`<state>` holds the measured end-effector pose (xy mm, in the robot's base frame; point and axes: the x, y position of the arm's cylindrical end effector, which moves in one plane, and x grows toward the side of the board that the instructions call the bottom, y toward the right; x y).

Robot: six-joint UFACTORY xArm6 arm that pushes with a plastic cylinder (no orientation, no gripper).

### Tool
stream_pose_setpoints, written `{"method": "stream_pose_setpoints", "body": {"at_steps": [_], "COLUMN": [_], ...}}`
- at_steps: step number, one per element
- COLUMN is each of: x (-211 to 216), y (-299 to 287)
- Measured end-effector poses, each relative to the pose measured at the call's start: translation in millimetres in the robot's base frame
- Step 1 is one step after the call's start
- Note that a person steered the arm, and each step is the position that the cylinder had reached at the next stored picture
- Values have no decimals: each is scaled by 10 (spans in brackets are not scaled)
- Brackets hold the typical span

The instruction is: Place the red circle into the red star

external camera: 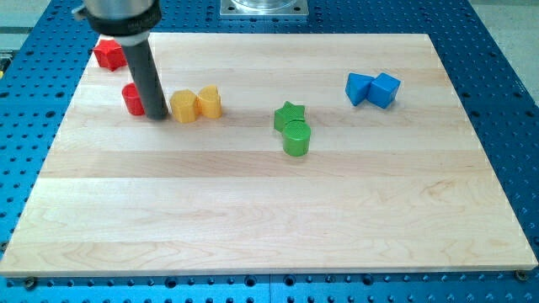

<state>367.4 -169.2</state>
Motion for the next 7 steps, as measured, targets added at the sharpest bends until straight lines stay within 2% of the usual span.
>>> {"method": "stream_pose_setpoints", "body": {"at_steps": [1, 2, 4, 5, 7], "x": [-315, -15, -176, -324, -410], "y": [-307, -136, -858, -830, -285]}}
